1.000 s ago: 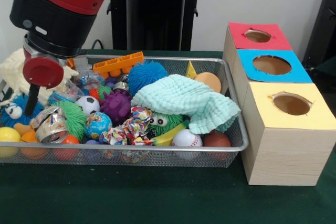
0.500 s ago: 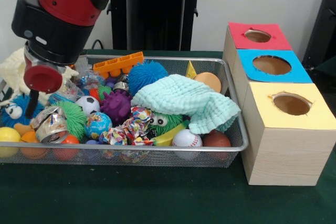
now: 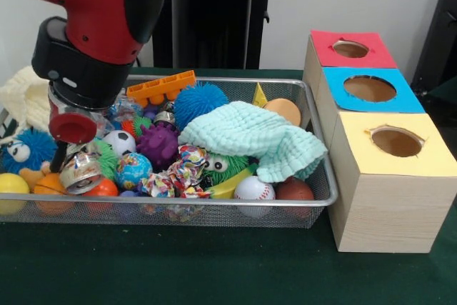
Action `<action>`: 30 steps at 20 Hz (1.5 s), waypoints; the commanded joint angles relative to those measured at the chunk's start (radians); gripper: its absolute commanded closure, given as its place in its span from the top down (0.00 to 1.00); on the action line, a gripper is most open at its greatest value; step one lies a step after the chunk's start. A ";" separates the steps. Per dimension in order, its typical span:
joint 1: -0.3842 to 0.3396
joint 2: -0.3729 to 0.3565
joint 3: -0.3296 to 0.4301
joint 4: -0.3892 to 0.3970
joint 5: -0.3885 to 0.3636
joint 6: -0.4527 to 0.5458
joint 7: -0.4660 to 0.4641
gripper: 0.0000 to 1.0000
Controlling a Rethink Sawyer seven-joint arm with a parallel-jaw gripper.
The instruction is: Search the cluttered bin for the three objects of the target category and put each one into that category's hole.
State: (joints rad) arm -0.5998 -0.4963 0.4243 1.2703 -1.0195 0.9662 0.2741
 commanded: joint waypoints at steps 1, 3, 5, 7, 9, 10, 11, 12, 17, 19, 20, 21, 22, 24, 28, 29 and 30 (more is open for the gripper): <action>0.022 0.071 -0.047 -0.023 -0.093 -0.056 -0.023 1.00; 0.027 0.070 -0.056 -0.030 -0.106 -0.069 -0.018 1.00; 0.029 0.068 -0.060 -0.035 -0.109 -0.074 -0.016 1.00; 0.034 0.065 -0.063 -0.038 -0.116 -0.079 -0.010 1.00; 0.036 0.067 -0.063 -0.046 -0.115 -0.080 -0.009 1.00; 0.036 0.065 -0.063 -0.046 -0.111 -0.079 -0.011 1.00; 0.037 0.066 -0.065 -0.044 -0.111 -0.084 -0.008 1.00; 0.038 0.064 -0.067 -0.045 -0.110 -0.087 -0.008 1.00; 0.039 0.065 -0.069 -0.059 -0.095 -0.086 -0.025 1.00; 0.044 0.079 -0.070 -0.072 -0.095 -0.087 -0.023 1.00; 0.047 0.082 -0.074 -0.077 -0.101 -0.092 -0.019 1.00; 0.050 0.086 -0.077 -0.082 -0.106 -0.097 -0.015 1.00; 0.054 0.086 -0.082 -0.087 -0.112 -0.101 -0.011 1.00; 0.063 0.090 -0.096 -0.106 -0.130 -0.106 -0.006 1.00; 0.076 0.100 -0.120 -0.121 -0.141 -0.101 0.005 1.00; 0.080 0.110 -0.127 -0.126 -0.145 -0.100 0.011 1.00; 0.082 0.109 -0.132 -0.125 -0.142 -0.095 0.012 1.00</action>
State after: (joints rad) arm -0.5440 -0.4341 0.3252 1.1810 -1.0796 0.9175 0.2741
